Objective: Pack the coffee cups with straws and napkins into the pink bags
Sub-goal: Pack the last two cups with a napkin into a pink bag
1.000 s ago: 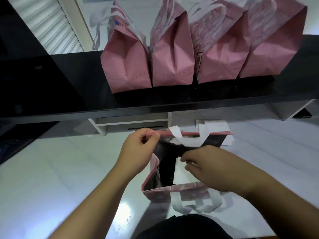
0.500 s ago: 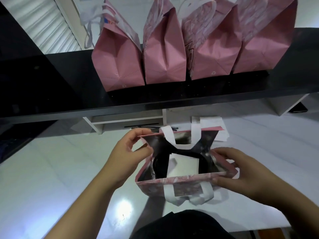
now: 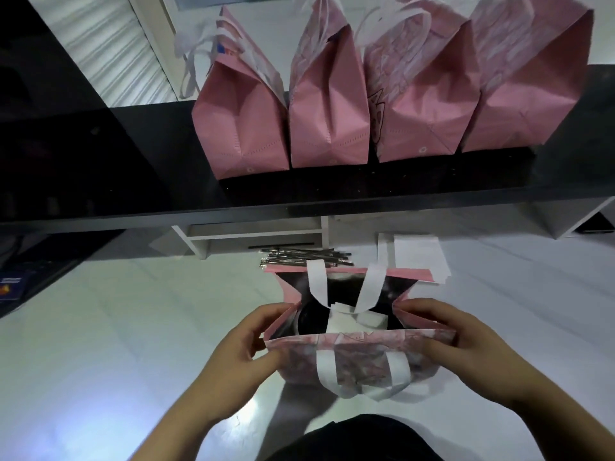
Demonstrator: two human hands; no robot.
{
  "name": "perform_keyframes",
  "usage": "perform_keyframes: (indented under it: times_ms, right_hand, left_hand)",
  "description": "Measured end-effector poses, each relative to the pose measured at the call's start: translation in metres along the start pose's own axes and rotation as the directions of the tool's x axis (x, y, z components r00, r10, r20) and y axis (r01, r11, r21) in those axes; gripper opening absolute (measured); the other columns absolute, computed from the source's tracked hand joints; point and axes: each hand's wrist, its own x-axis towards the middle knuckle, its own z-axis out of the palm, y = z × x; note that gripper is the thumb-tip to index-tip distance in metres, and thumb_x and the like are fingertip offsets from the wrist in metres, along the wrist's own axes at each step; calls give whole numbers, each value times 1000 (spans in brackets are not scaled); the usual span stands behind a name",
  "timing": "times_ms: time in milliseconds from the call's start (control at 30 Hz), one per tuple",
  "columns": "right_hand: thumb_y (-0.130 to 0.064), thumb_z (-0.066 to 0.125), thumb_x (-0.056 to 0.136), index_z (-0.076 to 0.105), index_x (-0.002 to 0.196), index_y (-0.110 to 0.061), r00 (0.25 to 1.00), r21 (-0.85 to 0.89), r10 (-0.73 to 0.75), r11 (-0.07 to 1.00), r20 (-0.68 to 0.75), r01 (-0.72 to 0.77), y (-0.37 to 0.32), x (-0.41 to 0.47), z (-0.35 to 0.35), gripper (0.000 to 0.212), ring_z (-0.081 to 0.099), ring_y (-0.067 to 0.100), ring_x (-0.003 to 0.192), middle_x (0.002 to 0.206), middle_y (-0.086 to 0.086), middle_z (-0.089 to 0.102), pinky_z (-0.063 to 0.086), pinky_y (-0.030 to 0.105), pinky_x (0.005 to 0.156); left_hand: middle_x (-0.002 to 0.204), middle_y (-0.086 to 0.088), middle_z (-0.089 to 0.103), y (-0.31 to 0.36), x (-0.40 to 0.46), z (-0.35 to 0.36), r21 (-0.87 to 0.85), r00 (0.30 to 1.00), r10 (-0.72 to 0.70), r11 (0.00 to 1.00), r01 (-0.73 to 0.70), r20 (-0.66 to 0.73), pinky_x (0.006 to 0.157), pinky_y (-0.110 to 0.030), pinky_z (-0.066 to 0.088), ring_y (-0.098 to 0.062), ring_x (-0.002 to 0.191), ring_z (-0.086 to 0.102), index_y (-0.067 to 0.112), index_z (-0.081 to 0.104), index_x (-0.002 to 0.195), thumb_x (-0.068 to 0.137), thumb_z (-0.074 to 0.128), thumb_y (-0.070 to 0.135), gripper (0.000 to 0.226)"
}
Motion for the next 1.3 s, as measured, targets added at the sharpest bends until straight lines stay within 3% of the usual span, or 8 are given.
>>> perform_keyframes:
  times_ms: [267,367,500,767,900,1000,1167,1300]
  right_hand:
    - [-21,73,91,80,105,-31,992,160,55,986,-110,-37,-3,11,6,19,73,14,102,111,-7,77,59,29,86]
    - [-15,67,96,75,110,-40,987,201,85,978,-133,-57,-1,14,9,29,76,16,97,109,-7,78,63,32,80]
    - [-31,83,82,49,123,-49,977,303,142,949,-161,-88,1,20,4,56,77,22,96,110,-6,78,64,44,80]
    - [-27,80,86,58,116,-52,956,-204,-116,977,-270,61,1,23,-3,45,66,7,94,113,-24,64,57,25,71]
    - [-25,81,82,60,103,-52,910,-340,-271,927,-315,158,3,23,1,40,59,8,95,109,-24,54,52,20,74]
    - [-18,85,78,64,104,-35,875,-517,-374,838,-307,177,10,23,3,38,51,6,100,113,-22,50,49,21,80]
    - [-5,85,77,71,98,-12,826,-735,-533,632,-182,245,16,22,5,26,56,19,102,110,-3,63,48,27,84]
    - [-25,75,88,75,96,-12,807,-762,-577,578,-128,292,18,20,2,15,60,20,102,107,-3,67,49,31,87]
  left_hand:
    - [127,1,75,-2,16,6,-141,999,-51,989,53,20,92,-24,57,-18,118,71,33,76,121,100,59,-7,48]
    - [121,-7,76,-8,23,6,-212,993,-111,972,99,-49,88,-29,60,-25,109,74,29,65,122,96,68,-6,45]
    - [129,10,70,-12,32,-8,-99,991,-125,988,120,-47,88,-39,63,-24,107,75,56,39,146,87,84,9,87]
    - [124,12,65,-9,44,-20,180,999,28,983,-22,-30,90,-29,60,-16,106,70,46,63,128,73,87,42,60]
    - [119,20,57,-10,48,-18,386,969,222,907,-165,-107,89,-13,46,-10,114,59,45,68,106,84,85,19,39]
    - [121,24,66,-8,47,-12,413,968,235,893,-180,-85,87,-23,49,-3,113,61,40,62,103,89,79,16,32]
    - [121,27,62,-9,49,-4,509,922,386,793,-333,2,86,-12,48,0,114,61,38,60,97,83,77,-7,50]
    - [126,29,61,-9,50,-8,573,911,409,736,-361,48,93,-20,48,3,116,59,35,67,98,83,84,8,35]
